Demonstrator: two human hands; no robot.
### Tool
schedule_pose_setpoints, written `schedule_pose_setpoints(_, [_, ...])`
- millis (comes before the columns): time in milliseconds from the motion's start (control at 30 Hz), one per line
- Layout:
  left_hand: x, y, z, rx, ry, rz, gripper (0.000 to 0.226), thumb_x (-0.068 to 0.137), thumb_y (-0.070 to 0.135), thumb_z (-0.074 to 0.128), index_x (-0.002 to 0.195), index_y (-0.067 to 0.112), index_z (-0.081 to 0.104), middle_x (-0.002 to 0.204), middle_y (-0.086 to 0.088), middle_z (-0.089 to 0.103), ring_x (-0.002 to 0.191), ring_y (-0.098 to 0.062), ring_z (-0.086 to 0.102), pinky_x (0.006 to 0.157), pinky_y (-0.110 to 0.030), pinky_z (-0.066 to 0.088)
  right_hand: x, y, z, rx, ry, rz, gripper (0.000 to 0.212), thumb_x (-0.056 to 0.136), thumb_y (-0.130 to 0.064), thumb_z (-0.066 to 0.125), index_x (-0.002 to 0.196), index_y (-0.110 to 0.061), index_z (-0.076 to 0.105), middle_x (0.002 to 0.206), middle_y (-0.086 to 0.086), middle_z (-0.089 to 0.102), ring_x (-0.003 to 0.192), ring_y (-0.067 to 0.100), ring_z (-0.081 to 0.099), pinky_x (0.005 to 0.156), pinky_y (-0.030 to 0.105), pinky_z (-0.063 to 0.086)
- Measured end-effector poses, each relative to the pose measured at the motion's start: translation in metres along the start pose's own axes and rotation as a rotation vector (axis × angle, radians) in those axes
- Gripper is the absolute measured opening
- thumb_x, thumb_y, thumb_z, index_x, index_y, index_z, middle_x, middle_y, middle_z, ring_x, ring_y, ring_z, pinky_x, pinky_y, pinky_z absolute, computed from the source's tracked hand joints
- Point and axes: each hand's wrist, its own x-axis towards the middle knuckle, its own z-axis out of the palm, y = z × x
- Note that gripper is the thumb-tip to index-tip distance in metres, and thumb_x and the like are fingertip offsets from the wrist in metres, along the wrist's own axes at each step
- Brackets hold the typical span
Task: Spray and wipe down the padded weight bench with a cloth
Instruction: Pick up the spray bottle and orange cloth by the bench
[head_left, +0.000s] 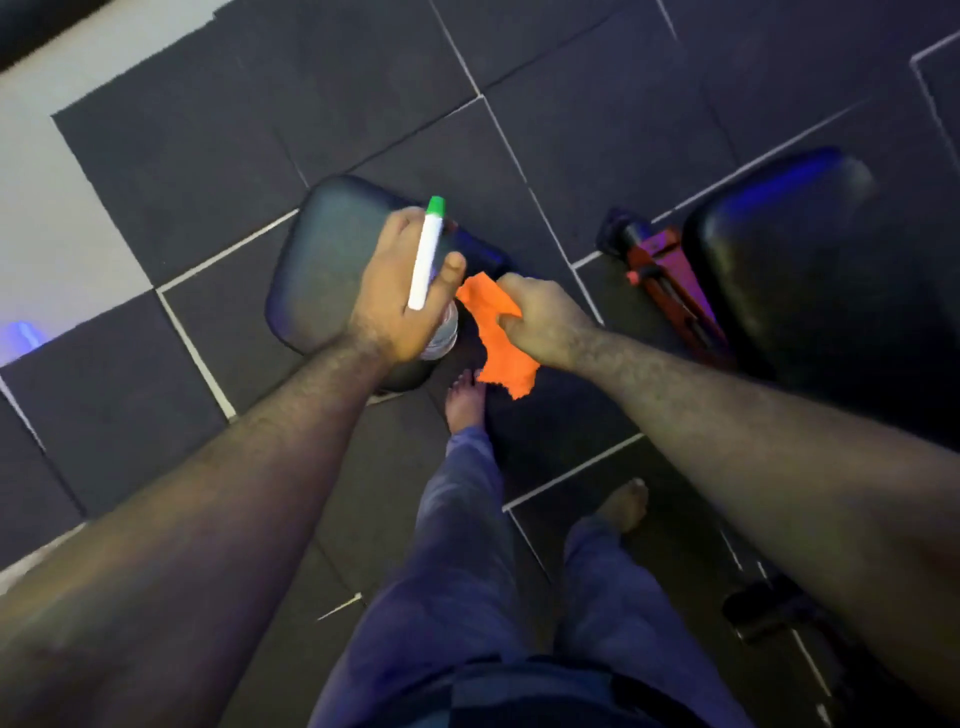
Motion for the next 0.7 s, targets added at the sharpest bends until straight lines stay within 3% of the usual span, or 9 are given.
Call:
schedule_pose_setpoints(33, [0.0, 0.02, 0.012, 0.003, -0.057, 0.02, 0.057, 0.107, 0.045, 0.046, 0.13, -0.004, 0.065, 0.125, -0.022, 0.062, 0.116, -0.013, 0.054, 0.103, -0.013, 0.039, -0.027, 0.014, -0.005, 0.069, 0.045, 0.017, 0.019, 0.096, -0.013, 0.063, 0.115, -0.009, 0.061, 0.114, 0.015, 0.068, 0.108, 0.033, 0.064, 0.086, 0.039, 0.047])
schedule_pose_setpoints(100, [-0.007, 0.061, 0.042, -0.014, -0.145, 0.021, 0.058, 0.107, 0.046, 0.045, 0.122, -0.005, 0.067, 0.112, -0.022, 0.068, 0.105, -0.032, 0.064, 0.096, -0.036, 0.051, -0.081, 0.046, -0.014, 0.216, 0.153, 0.048, 0.017, 0.097, -0.017, 0.066, 0.112, -0.009, 0.064, 0.107, 0.011, 0.071, 0.1, 0.026, 0.066, 0.082, 0.037, 0.048])
schedule_pose_setpoints(167, [-0.019, 0.105, 0.079, -0.054, -0.206, 0.055, 0.054, 0.107, 0.042, 0.046, 0.114, -0.006, 0.069, 0.102, -0.02, 0.07, 0.096, -0.036, 0.067, 0.089, -0.049, 0.054, -0.138, 0.084, -0.021, 0.407, 0.26, 0.101, 0.016, 0.098, -0.017, 0.069, 0.112, -0.01, 0.067, 0.095, -0.001, 0.073, 0.085, 0.007, 0.069, 0.072, 0.026, 0.051])
schedule_pose_setpoints(233, [-0.032, 0.147, 0.122, -0.074, -0.281, 0.092, 0.051, 0.107, 0.043, 0.047, 0.108, -0.002, 0.07, 0.097, -0.012, 0.07, 0.089, -0.024, 0.064, 0.085, -0.046, 0.054, -0.193, 0.126, -0.025, 0.554, 0.363, 0.157, 0.02, 0.098, -0.017, 0.071, 0.117, -0.011, 0.068, 0.093, -0.008, 0.074, 0.078, -0.004, 0.07, 0.066, 0.018, 0.052])
schedule_pose_setpoints(333, [-0.051, 0.208, 0.193, -0.044, -0.42, 0.099, 0.052, 0.103, 0.05, 0.054, 0.109, 0.003, 0.074, 0.096, -0.011, 0.074, 0.087, -0.021, 0.066, 0.082, -0.043, 0.053, -0.273, 0.196, -0.024, 0.624, 0.55, 0.266, 0.031, 0.099, -0.02, 0.071, 0.129, -0.012, 0.069, 0.11, 0.001, 0.076, 0.097, 0.016, 0.068, 0.083, 0.03, 0.049])
schedule_pose_setpoints(467, [-0.077, 0.279, 0.279, -0.032, -0.545, 0.157, 0.031, 0.104, 0.039, 0.061, 0.113, 0.012, 0.074, 0.096, 0.002, 0.073, 0.089, -0.012, 0.067, 0.085, -0.038, 0.055, -0.363, 0.291, -0.015, 0.822, 0.761, 0.44, 0.035, 0.102, -0.02, 0.068, 0.136, -0.012, 0.065, 0.113, -0.005, 0.068, 0.103, 0.012, 0.063, 0.086, 0.025, 0.045])
schedule_pose_setpoints(600, [-0.095, 0.342, 0.341, 0.013, -0.668, 0.227, 0.04, 0.102, 0.035, 0.059, 0.125, 0.005, 0.074, 0.111, -0.006, 0.076, 0.105, -0.019, 0.069, 0.097, -0.034, 0.053, -0.421, 0.373, -0.006, 0.962, 0.853, 0.549, 0.037, 0.107, -0.023, 0.062, 0.143, -0.016, 0.06, 0.122, -0.004, 0.067, 0.111, 0.017, 0.065, 0.095, 0.034, 0.053])
schedule_pose_setpoints(700, [-0.101, 0.371, 0.375, 0.028, -0.709, 0.247, 0.044, 0.101, 0.037, 0.058, 0.126, 0.005, 0.075, 0.109, -0.002, 0.074, 0.101, -0.011, 0.066, 0.093, -0.024, 0.05, -0.439, 0.423, -0.004, 1.106, 0.885, 0.61, 0.034, 0.108, -0.029, 0.059, 0.142, -0.024, 0.06, 0.127, 0.0, 0.068, 0.113, 0.026, 0.068, 0.077, 0.043, 0.063])
